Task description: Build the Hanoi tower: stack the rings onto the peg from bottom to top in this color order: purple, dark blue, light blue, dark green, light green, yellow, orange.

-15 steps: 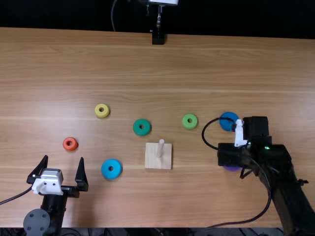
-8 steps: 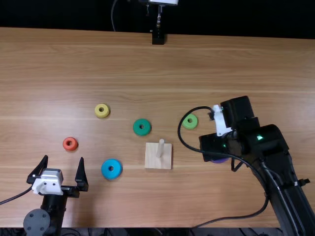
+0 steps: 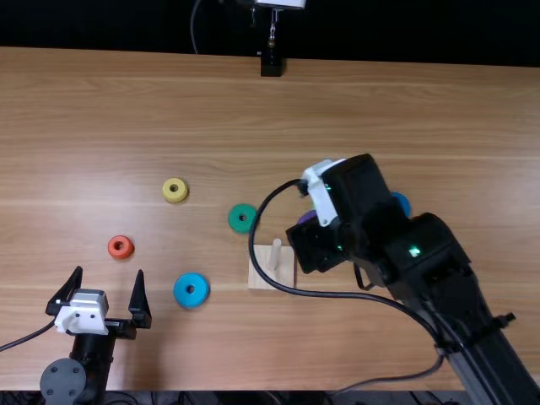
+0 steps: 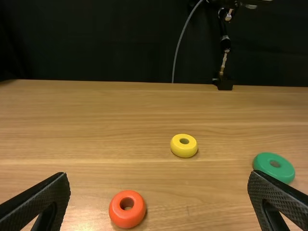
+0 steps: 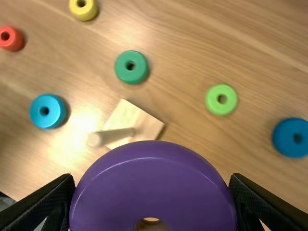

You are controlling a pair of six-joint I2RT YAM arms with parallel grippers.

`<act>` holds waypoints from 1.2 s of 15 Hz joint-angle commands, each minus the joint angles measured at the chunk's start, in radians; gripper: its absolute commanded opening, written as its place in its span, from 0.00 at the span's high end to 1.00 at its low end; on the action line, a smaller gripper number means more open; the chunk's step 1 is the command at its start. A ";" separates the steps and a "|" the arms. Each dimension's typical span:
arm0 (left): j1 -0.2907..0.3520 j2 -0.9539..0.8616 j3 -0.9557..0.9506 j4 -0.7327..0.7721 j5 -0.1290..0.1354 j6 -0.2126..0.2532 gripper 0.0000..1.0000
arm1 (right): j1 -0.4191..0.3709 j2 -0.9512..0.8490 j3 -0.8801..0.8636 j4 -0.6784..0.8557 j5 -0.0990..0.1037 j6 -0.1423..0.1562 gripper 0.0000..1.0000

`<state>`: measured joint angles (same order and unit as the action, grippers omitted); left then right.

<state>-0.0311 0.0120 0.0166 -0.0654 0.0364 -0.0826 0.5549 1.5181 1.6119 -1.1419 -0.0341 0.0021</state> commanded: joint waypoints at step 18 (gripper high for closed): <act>0.007 -0.012 -0.017 -0.017 0.008 0.005 0.00 | 0.106 0.188 0.100 0.014 -0.016 0.084 1.00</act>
<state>-0.0311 0.0120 0.0166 -0.0650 0.0360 -0.0822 0.6594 1.6989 1.6840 -1.1309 -0.0448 0.0799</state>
